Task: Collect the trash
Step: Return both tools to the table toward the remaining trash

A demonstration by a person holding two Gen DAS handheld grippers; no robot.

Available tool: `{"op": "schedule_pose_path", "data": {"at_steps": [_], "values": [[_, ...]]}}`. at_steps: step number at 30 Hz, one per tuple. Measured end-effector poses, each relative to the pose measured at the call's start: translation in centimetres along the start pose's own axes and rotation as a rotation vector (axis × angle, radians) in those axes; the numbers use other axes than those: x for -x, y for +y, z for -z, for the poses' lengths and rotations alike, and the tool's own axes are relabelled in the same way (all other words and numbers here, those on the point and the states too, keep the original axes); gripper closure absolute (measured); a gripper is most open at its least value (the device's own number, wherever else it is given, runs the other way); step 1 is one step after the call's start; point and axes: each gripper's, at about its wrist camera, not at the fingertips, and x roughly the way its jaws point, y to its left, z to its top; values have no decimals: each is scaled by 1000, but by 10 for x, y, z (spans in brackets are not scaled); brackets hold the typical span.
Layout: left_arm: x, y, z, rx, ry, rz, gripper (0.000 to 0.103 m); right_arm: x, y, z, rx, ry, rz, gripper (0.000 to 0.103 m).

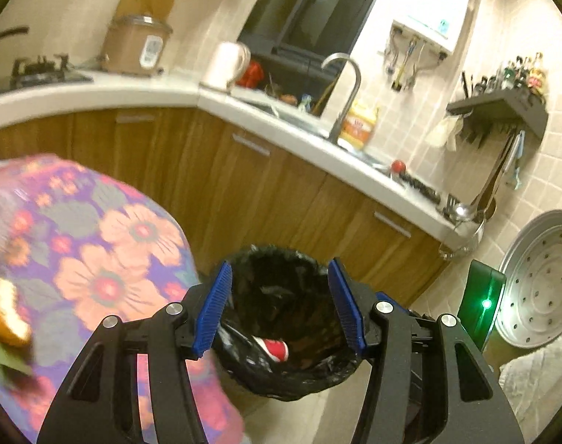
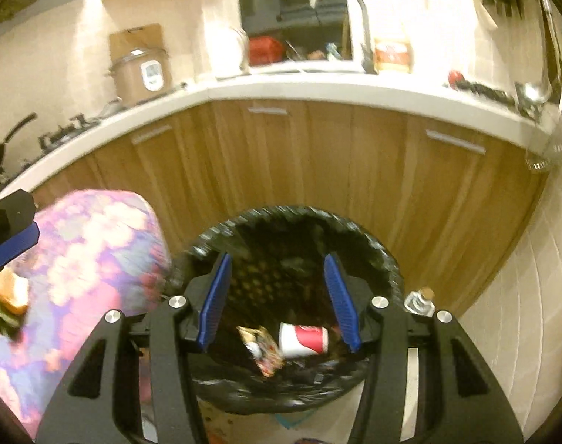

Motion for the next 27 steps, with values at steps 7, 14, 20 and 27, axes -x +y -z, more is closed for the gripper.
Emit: {"op": "schedule_pose_path", "data": {"at_steps": [7, 14, 20, 27], "values": [[68, 27, -15, -21, -119, -77, 45, 30, 67, -16, 64, -74, -128, 54], [142, 76, -19, -42, -213, -249, 36, 44, 149, -10, 165, -86, -278, 54], [209, 134, -9, -27, -266, -478, 31, 50, 222, 4, 271, -68, -387, 54], [262, 194, 7, 12, -284, -726, 24, 45, 297, 25, 388, -3, -490, 54]]}}
